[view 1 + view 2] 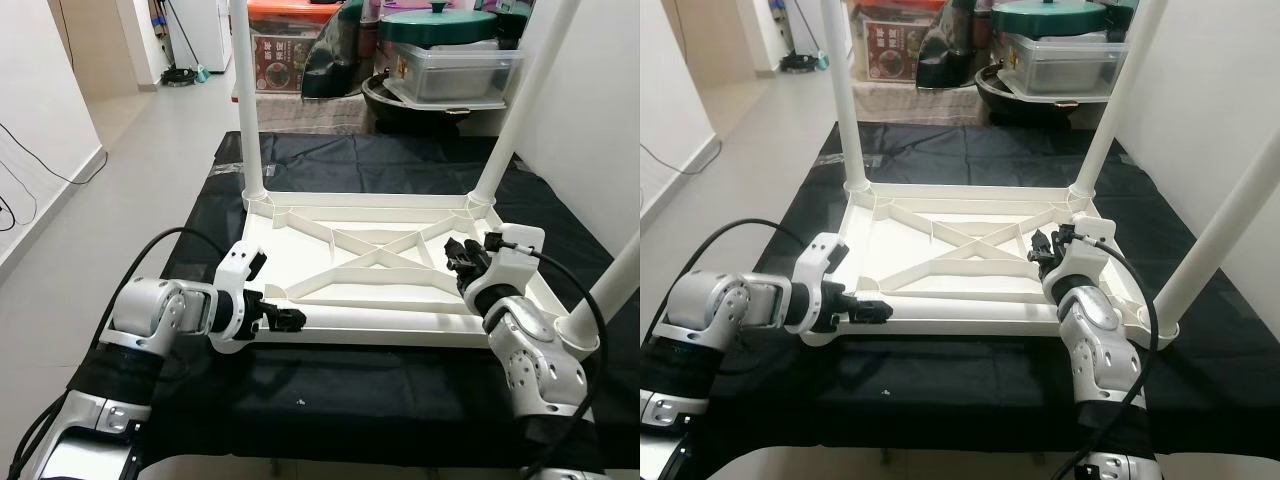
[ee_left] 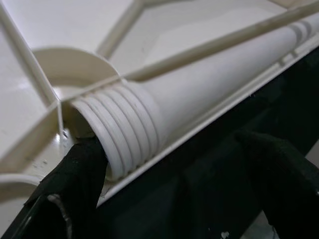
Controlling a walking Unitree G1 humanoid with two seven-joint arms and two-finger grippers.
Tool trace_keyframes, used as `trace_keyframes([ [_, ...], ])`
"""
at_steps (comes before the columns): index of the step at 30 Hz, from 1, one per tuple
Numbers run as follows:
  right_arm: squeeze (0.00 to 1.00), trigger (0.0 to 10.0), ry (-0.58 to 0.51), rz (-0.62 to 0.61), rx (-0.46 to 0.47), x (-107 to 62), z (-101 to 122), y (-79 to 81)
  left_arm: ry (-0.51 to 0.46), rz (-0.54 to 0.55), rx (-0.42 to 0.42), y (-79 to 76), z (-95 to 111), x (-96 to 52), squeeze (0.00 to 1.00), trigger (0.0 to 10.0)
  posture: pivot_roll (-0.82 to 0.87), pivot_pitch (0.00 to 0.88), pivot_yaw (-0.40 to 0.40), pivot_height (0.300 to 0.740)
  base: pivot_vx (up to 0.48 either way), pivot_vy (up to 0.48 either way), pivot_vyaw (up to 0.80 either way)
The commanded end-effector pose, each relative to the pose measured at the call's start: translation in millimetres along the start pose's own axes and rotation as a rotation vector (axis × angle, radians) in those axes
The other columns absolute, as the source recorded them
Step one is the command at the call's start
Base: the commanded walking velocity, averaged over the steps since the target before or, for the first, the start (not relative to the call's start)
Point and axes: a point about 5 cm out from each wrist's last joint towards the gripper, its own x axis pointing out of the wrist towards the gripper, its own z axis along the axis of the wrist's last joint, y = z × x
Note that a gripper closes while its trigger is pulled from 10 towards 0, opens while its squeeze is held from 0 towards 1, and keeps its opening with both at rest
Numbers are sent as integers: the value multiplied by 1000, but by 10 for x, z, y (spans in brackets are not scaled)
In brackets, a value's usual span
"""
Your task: Building children table
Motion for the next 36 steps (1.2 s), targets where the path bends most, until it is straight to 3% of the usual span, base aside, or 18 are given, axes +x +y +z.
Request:
trace_keyframes([
  [1,0,10000,-4,-10,4,-24,25,-25,20,-18,-9,-12,-64,37,0,10000,197,0,-18,740,0,0,0],
  [11,0,10000,-4,-18,-18,-63,93,-61,-22,-148,-84,-71,-223,205,0,10000,161,0,-29,740,0,0,0],
  [18,0,10000,-1,-10,-16,-45,108,-22,-43,-262,-99,-117,-217,145,0,10000,162,0,-34,740,0,0,0],
  [23,0,10000,4,4,-9,-37,101,37,-9,-355,-55,-130,-264,12,0,10000,168,0,-40,740,0,0,0],
  [29,0,10000,10,12,-3,-41,85,70,7,-357,-32,-49,-277,-49,0,10000,170,0,-41,740,0,0,0],
  [36,0,10000,8,11,-1,-34,103,67,-103,-396,-39,-60,-150,-37,0,10000,168,0,-42,740,0,0,0],
])
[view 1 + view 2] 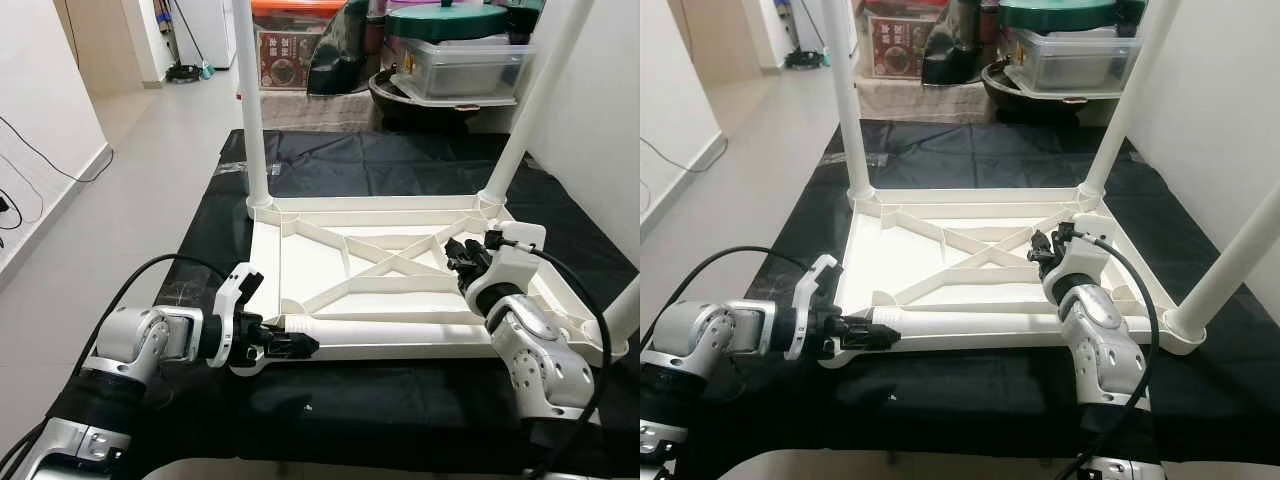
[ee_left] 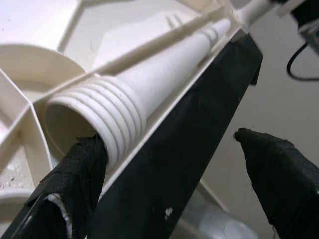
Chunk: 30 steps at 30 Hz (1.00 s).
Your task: Building children table
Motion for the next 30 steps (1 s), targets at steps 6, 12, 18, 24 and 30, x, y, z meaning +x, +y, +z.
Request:
trace_keyframes([
  [6,0,10000,-11,7,3,-7,68,16,-93,-99,25,-127,99,67,0,10000,156,5,-44,740,0,0,0],
  [12,0,10000,-14,1,0,-13,88,-6,-77,-112,9,-123,21,139,0,10000,155,8,-45,740,0,0,0],
  [18,0,10000,-18,-2,-5,-31,114,-19,-61,-138,-14,-126,-53,272,0,10000,141,19,-44,740,0,0,0],
  [24,0,10000,-23,-10,-10,-34,139,-28,-89,-151,-39,-121,-45,422,0,10000,131,21,-39,740,0,0,0],
  [30,0,10000,-34,-14,-4,-40,176,-28,-136,-180,-69,-153,28,509,0,4392,126,21,-37,740,0,0,0],
])
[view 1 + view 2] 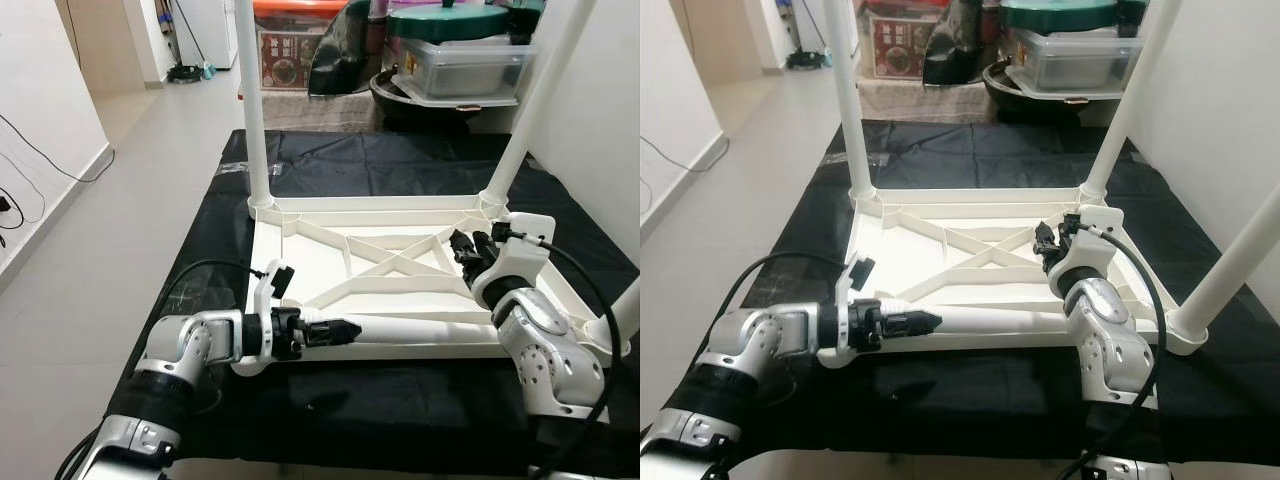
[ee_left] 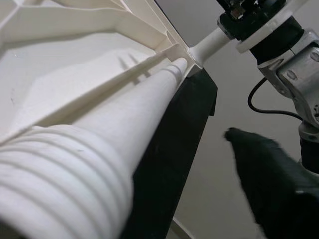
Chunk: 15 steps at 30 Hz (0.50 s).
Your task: Building children table
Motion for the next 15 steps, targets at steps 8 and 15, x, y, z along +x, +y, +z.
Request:
trace_keyframes([
  [8,0,10000,-3,-14,6,-15,42,-39,-42,-38,-40,-7,27,25,0,0,125,18,-37,740,0,0,0],
  [15,0,10000,-58,43,85,5,143,76,-96,-45,-51,9,98,-102,0,0,139,0,-39,740,0,0,0],
])
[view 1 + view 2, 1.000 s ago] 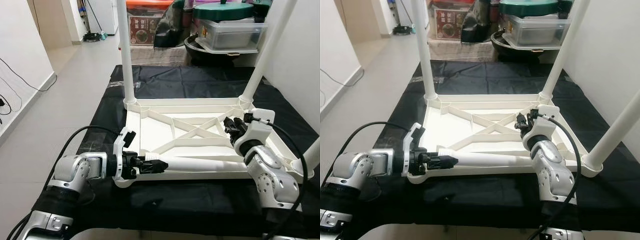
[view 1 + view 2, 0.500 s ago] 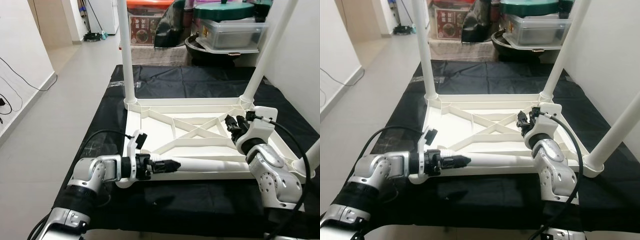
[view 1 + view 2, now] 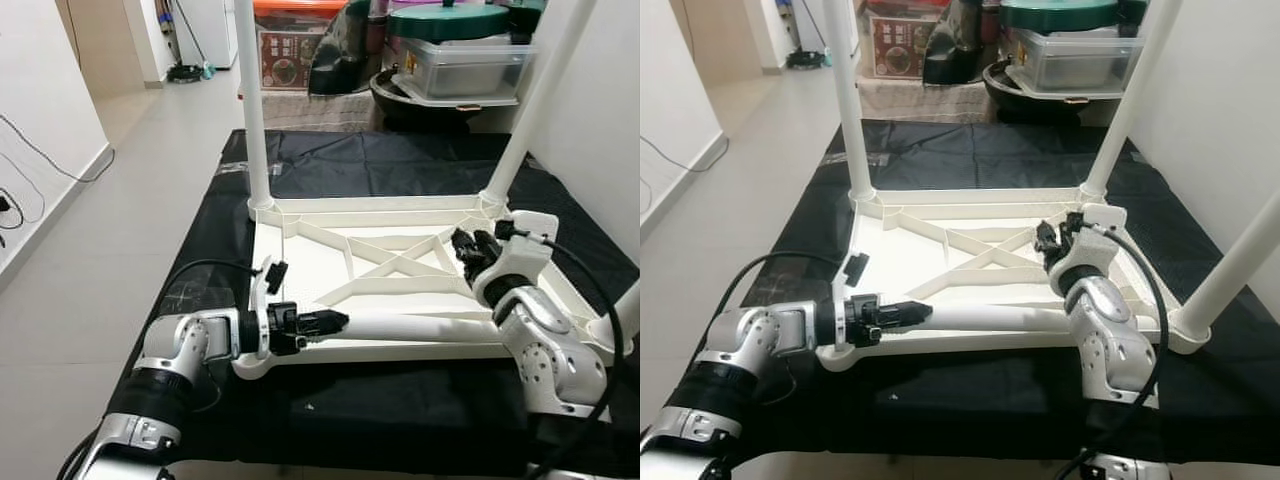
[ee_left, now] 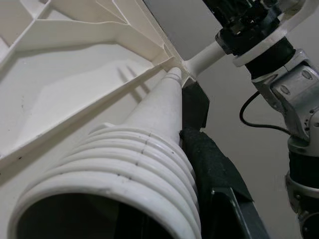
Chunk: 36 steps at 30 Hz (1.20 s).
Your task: Building children table
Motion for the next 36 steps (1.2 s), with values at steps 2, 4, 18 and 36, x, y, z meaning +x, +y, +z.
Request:
trace_keyframes([
  [2,0,10000,-69,49,66,5,142,72,-64,-41,0,-57,103,-50,0,0,143,0,-40,740,0,0,0],
  [4,0,10000,-83,60,86,6,167,84,-73,-43,-3,-65,116,-61,0,0,143,0,-40,740,0,0,0],
  [18,0,10000,-313,68,322,8,697,175,-219,-69,-32,-205,173,-199,0,0,163,0,-33,740,0,0,0],
  [36,0,10000,-201,359,493,-368,306,454,-659,179,14,-137,684,-388,0,10000,152,0,-32,740,0,0,0],
])
